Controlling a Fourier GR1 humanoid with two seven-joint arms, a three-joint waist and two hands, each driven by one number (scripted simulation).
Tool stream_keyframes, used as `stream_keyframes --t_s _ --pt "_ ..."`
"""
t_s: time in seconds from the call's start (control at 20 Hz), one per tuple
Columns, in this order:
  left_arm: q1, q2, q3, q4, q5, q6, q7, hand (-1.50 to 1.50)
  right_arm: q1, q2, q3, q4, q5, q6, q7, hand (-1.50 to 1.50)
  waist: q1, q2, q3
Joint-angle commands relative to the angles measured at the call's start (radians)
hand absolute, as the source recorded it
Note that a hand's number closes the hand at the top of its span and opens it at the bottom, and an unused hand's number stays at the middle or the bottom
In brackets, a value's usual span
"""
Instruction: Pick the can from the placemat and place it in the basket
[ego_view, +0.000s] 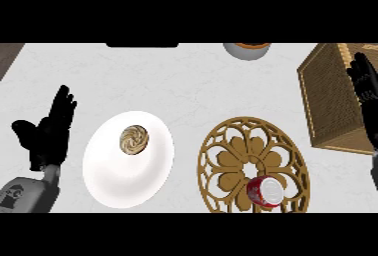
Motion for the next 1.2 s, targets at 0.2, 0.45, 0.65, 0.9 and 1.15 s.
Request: stream_keyframes --t_s 0.2,0.45,0.65,0.9,1.15 --pt "0.148 -0.035 -0.077 0.134 0.05 -0.127 0.094 0.0 -0.068 0.229 0.031 -0.154 -0.179 -0.023 0.074 1.5 0.005 -0.022 0.007" --pt "0.21 -0.046 -0.139 0.128 0.046 -0.18 0.12 0.0 -0.029 0.396 0.38 -0.241 0.06 -0.111 0.081 1.5 0.019 -0.026 0.006" --pt "0.217 -0.017 -0.115 0.121 0.06 -0.197 0.142 0.0 -0.019 0.444 0.517 -0.219 0.344 -0.339 0.273 -1.5 0.006 -0.033 0.004" --pt "0.225 0.007 -0.084 0.119 0.06 -0.18 0.147 0.0 -0.088 0.229 0.479 -0.177 0.607 -0.308 0.551 -1.5 -0.03 -0.046 -0.003" --pt "0.27 0.013 -0.076 0.109 0.064 -0.184 0.132 0.0 -0.156 0.058 0.475 -0.313 0.704 -0.074 0.833 -1.5 -0.056 -0.058 -0.004"
